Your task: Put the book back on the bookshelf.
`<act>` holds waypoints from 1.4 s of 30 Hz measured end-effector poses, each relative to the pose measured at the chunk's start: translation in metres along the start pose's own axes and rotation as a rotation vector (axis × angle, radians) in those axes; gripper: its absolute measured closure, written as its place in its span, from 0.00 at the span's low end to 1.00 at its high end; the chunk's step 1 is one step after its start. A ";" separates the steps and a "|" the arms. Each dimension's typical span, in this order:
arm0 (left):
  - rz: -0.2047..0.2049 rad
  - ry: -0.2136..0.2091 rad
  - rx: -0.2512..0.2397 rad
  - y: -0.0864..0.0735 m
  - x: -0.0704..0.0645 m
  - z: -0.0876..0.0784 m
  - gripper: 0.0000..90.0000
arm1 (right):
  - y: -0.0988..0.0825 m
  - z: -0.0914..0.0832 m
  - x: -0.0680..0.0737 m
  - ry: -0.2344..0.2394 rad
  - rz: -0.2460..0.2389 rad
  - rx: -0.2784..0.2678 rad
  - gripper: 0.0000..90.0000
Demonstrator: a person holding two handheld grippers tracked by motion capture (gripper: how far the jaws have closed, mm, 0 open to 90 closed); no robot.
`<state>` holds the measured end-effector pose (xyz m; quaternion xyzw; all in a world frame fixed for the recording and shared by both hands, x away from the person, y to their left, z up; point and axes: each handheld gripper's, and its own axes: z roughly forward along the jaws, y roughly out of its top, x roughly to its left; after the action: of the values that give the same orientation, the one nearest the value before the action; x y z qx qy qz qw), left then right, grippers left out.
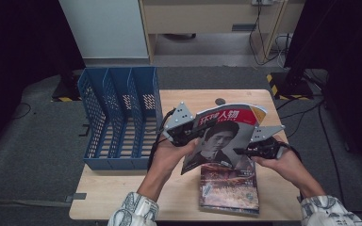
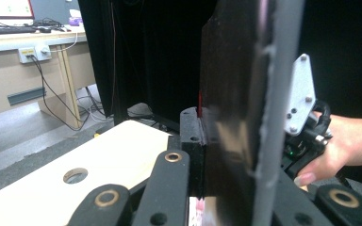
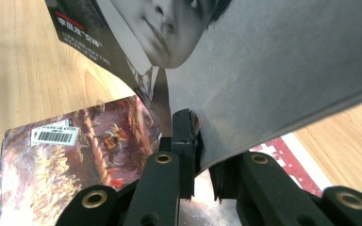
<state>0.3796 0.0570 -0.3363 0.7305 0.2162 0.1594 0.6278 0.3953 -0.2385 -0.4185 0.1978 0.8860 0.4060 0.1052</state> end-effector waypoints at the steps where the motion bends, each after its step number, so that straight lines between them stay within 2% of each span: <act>1: 0.000 0.003 -0.001 -0.001 0.001 0.000 0.95 | 0.000 -0.001 0.000 -0.002 -0.007 0.002 0.91; 5: -0.023 0.002 -0.020 -0.005 0.003 -0.002 0.95 | 0.001 -0.006 0.002 -0.002 -0.016 -0.009 0.92; 8: -0.032 0.002 -0.031 -0.007 0.005 -0.003 0.95 | 0.000 -0.008 0.000 -0.006 -0.011 -0.022 0.96; 14: -0.032 -0.017 -0.016 -0.012 0.004 -0.002 0.95 | -0.004 -0.009 -0.001 -0.013 -0.014 -0.008 0.97; 20: -0.035 -0.048 -0.037 -0.012 0.002 -0.003 0.91 | -0.006 -0.007 -0.001 -0.017 -0.022 -0.005 0.97; 30: -0.048 -0.049 -0.054 -0.013 0.005 -0.006 0.84 | -0.003 -0.004 0.003 0.005 -0.040 -0.009 0.97; 36: -0.058 -0.028 -0.053 -0.013 0.004 -0.005 0.91 | -0.004 -0.004 0.002 0.004 -0.035 -0.006 0.97; 39: -0.050 -0.024 -0.051 -0.012 0.002 -0.005 0.93 | -0.004 -0.004 0.002 0.005 -0.025 -0.008 0.96; 42: -0.042 -0.036 -0.051 -0.012 0.000 -0.005 0.94 | -0.005 -0.004 0.000 -0.006 -0.010 -0.019 0.92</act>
<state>0.3755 0.0626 -0.3476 0.7123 0.2163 0.1385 0.6532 0.3923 -0.2442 -0.4198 0.1935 0.8828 0.4132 0.1116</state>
